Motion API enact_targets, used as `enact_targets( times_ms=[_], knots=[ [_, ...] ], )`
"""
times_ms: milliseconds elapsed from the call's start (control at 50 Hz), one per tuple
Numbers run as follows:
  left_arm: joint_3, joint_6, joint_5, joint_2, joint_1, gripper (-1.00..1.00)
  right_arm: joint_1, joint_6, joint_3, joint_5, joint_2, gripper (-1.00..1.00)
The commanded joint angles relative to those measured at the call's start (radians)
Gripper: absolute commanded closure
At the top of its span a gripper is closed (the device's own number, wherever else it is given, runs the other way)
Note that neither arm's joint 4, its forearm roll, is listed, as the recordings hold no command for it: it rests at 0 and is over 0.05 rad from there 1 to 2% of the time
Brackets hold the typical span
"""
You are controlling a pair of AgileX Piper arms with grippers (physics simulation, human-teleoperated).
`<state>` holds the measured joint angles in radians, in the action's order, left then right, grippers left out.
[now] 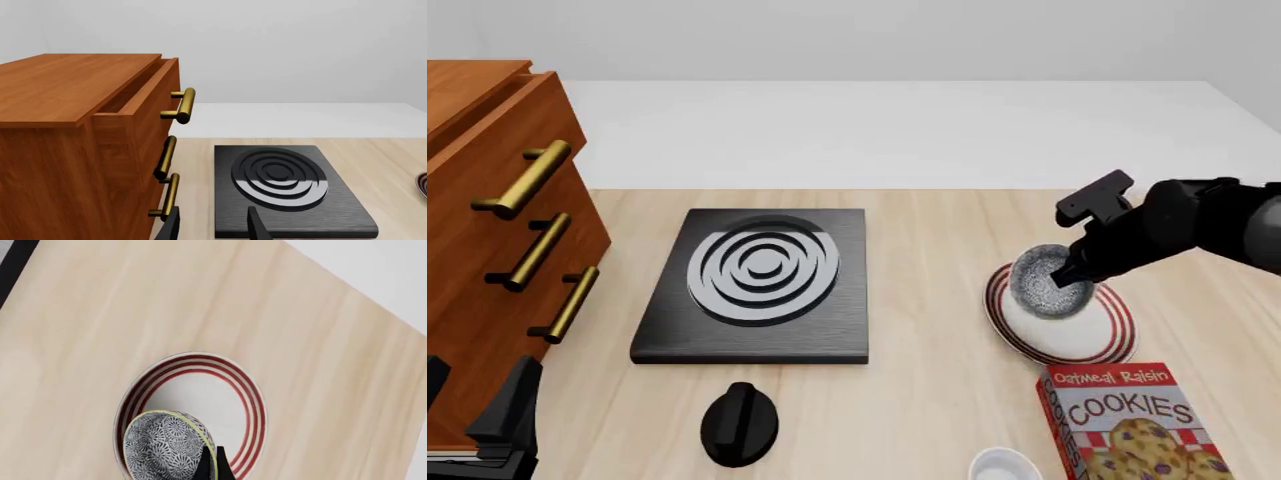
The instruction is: Pick the akita bowl on the ramekin and place it on the plate.
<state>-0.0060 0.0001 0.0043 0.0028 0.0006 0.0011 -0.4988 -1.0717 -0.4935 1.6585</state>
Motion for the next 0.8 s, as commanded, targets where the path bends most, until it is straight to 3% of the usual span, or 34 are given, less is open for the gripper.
enact_targets(
  times_ms=[20, 320, 800],
  knots=[
    [0.000, 0.000, 0.000, 0.000, 0.000, -1.00, 0.009, 0.009, 0.024, 0.063, 0.042, 1.00],
    [0.000, 0.000, 0.000, 0.000, 0.000, -1.00, -0.058, -0.045, 0.053, 0.138, 0.078, 1.00],
    [0.000, 0.000, 0.000, 0.000, 0.000, -1.00, -0.074, -0.035, 0.087, 0.240, 0.160, 1.00]
  ],
)
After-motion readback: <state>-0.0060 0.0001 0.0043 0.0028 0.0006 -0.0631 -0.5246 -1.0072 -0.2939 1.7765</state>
